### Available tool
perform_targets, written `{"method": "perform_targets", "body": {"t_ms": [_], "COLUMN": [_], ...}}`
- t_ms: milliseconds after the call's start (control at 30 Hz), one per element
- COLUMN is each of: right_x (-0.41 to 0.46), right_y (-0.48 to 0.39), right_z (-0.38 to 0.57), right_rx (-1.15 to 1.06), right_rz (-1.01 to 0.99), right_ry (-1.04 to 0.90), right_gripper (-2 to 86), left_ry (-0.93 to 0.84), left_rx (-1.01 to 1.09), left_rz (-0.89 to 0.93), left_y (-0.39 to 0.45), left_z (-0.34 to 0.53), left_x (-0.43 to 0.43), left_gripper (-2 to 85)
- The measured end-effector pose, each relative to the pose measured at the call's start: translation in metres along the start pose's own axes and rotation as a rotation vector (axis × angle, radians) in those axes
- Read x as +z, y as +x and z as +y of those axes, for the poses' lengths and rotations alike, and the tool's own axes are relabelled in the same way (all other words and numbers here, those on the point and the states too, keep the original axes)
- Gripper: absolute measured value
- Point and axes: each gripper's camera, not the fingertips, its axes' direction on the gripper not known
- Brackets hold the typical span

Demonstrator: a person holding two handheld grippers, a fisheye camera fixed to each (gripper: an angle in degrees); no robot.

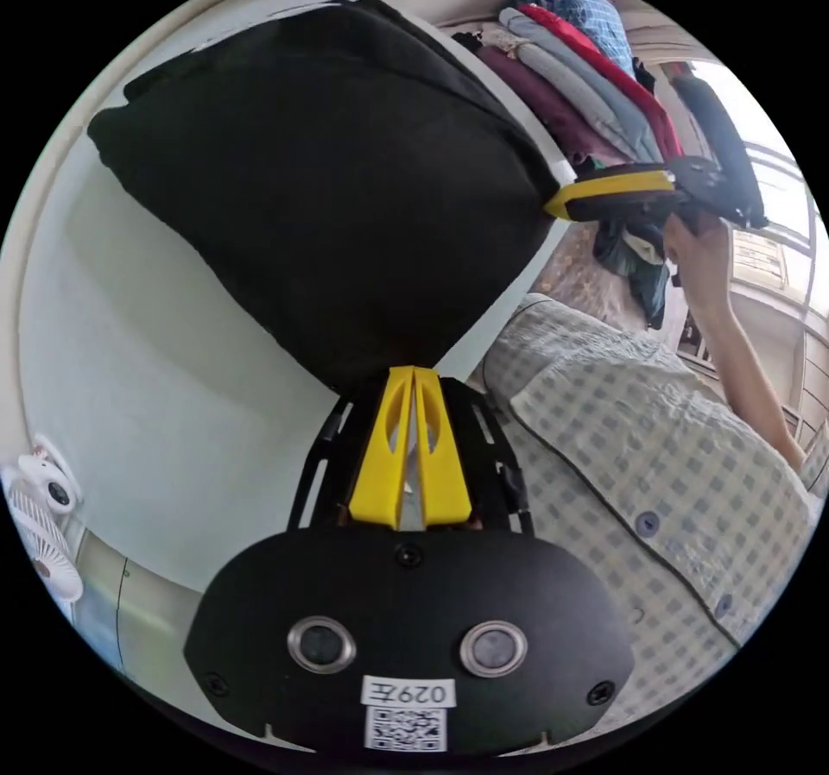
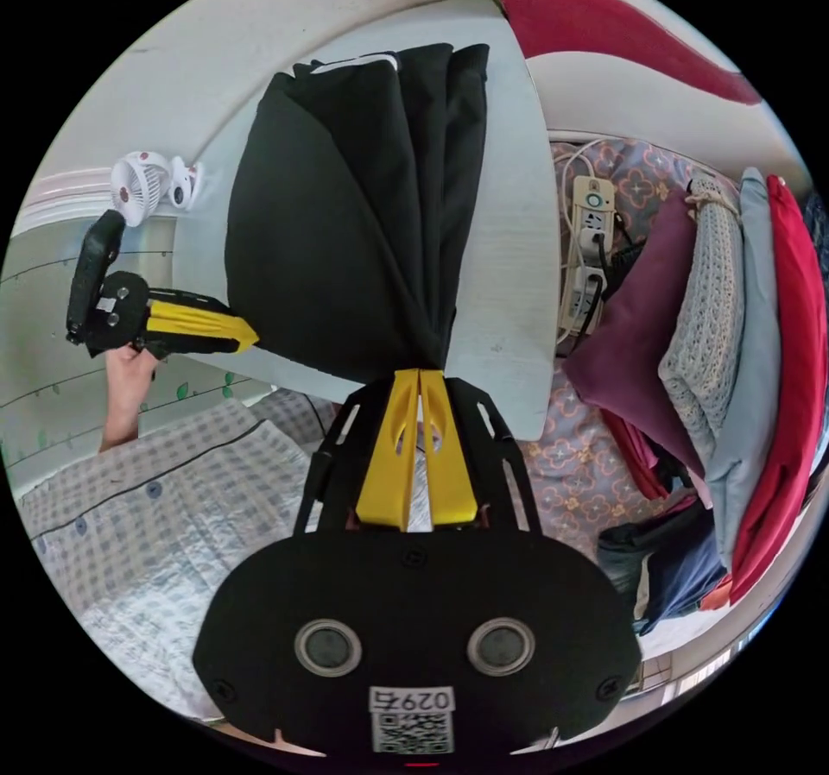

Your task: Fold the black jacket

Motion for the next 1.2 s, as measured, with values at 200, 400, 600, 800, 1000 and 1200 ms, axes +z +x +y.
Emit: {"method": "perform_targets", "body": {"t_ms": [200, 400, 600, 800, 1000, 1200], "right_x": [0.005, -0.01, 0.048, 0.032, 0.097, 0.069], "right_y": [-0.046, -0.116, -0.138, -0.206, -0.268, -0.301], "right_z": [-0.017, -0.05, -0.11, -0.108, -0.139, -0.131], "right_rx": [-0.046, -0.133, -0.039, -0.213, -0.357, -0.38], "right_rz": [0.007, 0.179, 0.206, 0.125, 0.288, 0.294], "right_ry": [-0.03, 0.138, -0.044, 0.067, -0.111, 0.001], "right_gripper": [-0.5, -0.5, -0.5, -0.5, -0.5, -0.5], "left_ry": [0.069, 0.144, 0.089, 0.397, 0.29, 0.306], "left_rx": [-0.062, -0.105, -0.086, -0.157, -0.181, -0.159], "left_rz": [0.113, 0.006, -0.013, 0.151, 0.176, 0.253], "left_y": [-0.014, -0.027, -0.038, -0.058, -0.087, -0.121], "left_z": [0.023, 0.037, 0.038, 0.124, 0.149, 0.183], "left_x": [-0.021, -0.026, -0.02, -0.028, 0.012, 0.009], "left_gripper": [-1.0, -1.0, -1.0, -1.0, -1.0, -1.0]}}
